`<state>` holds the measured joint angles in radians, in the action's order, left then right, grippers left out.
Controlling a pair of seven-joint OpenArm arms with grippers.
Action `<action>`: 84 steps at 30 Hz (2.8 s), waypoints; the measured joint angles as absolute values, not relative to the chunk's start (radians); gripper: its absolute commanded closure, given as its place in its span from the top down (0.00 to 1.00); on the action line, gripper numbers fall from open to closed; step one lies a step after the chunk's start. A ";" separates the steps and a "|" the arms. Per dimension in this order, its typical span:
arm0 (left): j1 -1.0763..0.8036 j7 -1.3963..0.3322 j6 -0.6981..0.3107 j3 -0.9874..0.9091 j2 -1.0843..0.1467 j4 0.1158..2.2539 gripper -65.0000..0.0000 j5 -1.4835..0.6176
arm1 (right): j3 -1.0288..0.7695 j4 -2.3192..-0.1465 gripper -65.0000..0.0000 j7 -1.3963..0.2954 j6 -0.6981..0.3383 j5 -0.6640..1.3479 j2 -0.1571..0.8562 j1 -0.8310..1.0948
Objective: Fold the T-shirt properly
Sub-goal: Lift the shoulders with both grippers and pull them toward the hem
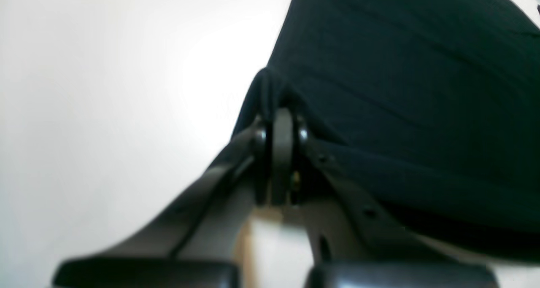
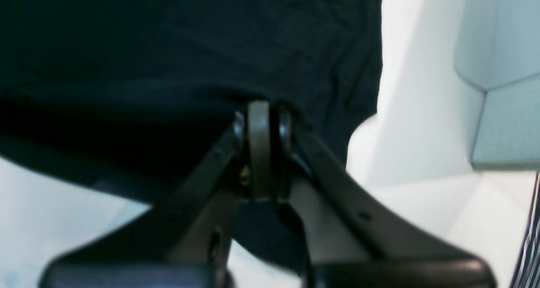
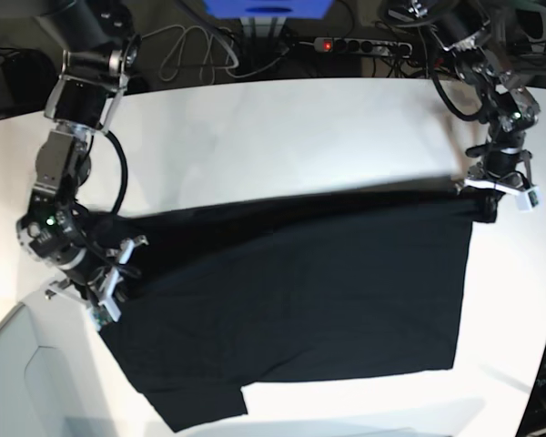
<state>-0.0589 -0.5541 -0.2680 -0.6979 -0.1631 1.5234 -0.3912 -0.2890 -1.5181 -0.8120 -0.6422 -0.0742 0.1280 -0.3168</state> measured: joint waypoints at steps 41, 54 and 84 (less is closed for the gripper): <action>0.217 -0.549 -0.269 -0.587 -0.237 1.229 0.00 -0.388 | -0.278 -1.277 0.15 -0.699 -0.642 -0.075 0.241 -0.384; 0.213 -0.551 -0.270 -0.520 -0.263 1.219 0.43 -0.393 | -0.280 -1.305 0.65 -0.696 -0.643 -0.075 0.249 -0.337; 0.134 -0.512 -0.281 -0.677 -0.215 1.136 0.67 -0.407 | -0.389 -1.462 0.65 -0.700 -0.643 -0.076 0.300 -0.140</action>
<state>0.1345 -0.5121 -0.2813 -0.6773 -0.2153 1.1362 -0.4072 -0.3889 -1.4624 -0.6998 -0.6426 -0.0757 0.3004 -0.1398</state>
